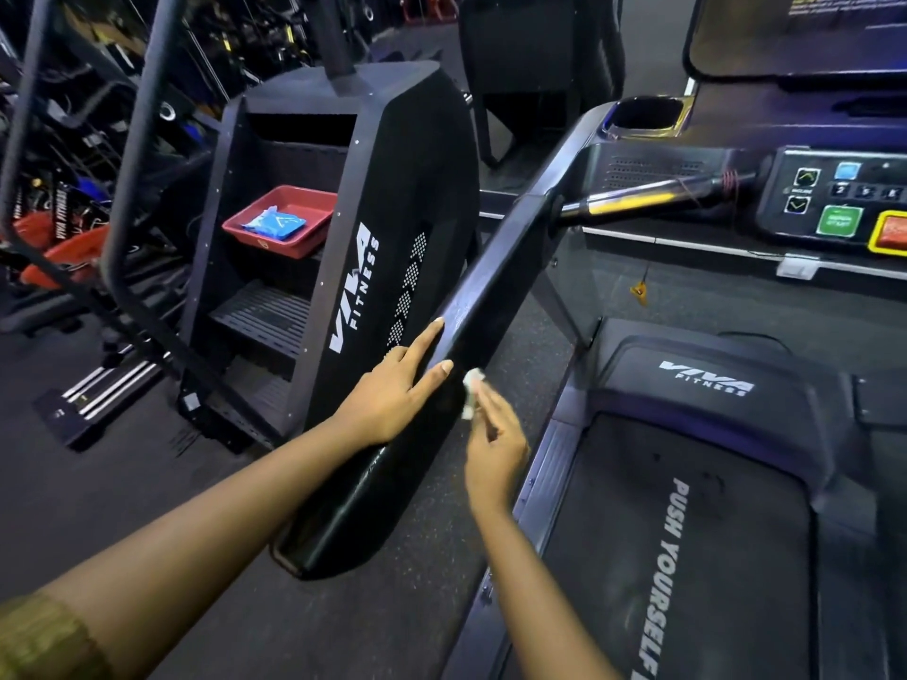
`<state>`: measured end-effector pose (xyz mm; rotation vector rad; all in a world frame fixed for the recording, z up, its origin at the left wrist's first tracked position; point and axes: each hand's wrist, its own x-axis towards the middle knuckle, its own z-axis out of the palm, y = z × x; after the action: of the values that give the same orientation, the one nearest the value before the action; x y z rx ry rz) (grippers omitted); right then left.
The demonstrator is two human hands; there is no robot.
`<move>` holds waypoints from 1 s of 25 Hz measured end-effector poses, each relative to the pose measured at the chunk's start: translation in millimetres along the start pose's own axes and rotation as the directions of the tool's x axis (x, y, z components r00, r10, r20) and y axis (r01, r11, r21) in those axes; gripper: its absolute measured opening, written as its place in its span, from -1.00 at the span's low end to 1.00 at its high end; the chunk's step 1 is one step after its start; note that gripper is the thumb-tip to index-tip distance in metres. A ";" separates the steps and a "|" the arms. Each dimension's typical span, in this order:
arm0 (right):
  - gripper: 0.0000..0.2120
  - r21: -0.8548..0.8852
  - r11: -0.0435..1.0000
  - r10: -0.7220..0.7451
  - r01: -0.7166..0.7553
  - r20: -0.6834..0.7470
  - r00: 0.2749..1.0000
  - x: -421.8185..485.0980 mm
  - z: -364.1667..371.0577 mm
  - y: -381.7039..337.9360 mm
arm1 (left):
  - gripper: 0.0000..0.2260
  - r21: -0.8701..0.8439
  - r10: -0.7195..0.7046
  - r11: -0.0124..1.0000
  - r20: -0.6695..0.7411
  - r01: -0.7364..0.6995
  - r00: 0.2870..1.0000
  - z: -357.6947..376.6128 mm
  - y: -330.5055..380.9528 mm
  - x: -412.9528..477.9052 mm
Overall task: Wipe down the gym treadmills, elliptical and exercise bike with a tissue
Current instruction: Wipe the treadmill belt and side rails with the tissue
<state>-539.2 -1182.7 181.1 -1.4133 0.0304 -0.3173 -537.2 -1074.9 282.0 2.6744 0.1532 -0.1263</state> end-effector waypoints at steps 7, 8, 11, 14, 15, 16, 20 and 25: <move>-0.69 0.118 0.956 0.279 -0.270 -0.067 0.958 74.5 20.9 28.0 | -0.50 -0.049 -0.010 0.999 0.016 0.011 1.000 -1.6 -0.8 1.0; -0.69 0.114 0.955 0.281 -0.274 -0.050 0.959 66.0 22.1 29.3 | -0.50 -0.052 -0.012 0.999 0.013 0.013 1.000 -1.0 -1.2 1.6; -0.64 -0.060 0.964 0.265 -0.261 0.090 0.960 35.8 13.4 32.5 | -0.50 -0.053 -0.010 0.999 0.004 0.010 1.000 0.2 -2.5 2.2; -0.64 -0.050 0.968 0.252 -0.247 0.121 0.960 -9.6 7.9 20.1 | -0.50 -0.068 0.007 0.998 0.001 -0.007 1.000 -0.1 -3.5 2.5; -0.63 -0.028 0.974 0.227 -0.225 0.094 0.969 -26.9 8.0 11.8 | -0.50 -0.071 0.011 0.997 0.002 -0.011 1.000 -0.5 -3.2 1.9; -0.61 -0.005 0.982 0.191 -0.191 0.045 0.981 -38.1 6.5 4.9 | -0.50 -0.071 0.013 0.997 0.003 -0.012 1.000 -0.4 -3.0 1.5; -0.70 -0.077 0.997 -0.018 0.014 -0.055 0.998 22.7 7.9 -14.8 | -0.51 -0.086 0.003 0.996 0.004 -0.003 1.000 -0.8 -2.1 2.2; -0.68 -0.303 0.912 -0.261 0.278 0.097 0.960 92.4 25.1 -31.6 | -0.52 -0.095 -0.013 0.995 0.040 0.017 0.999 -0.9 -2.1 1.1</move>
<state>-451.9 -1184.2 231.3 -1.7468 -0.1684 -0.5202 -536.3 -1072.6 281.7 2.5741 0.1631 -0.1718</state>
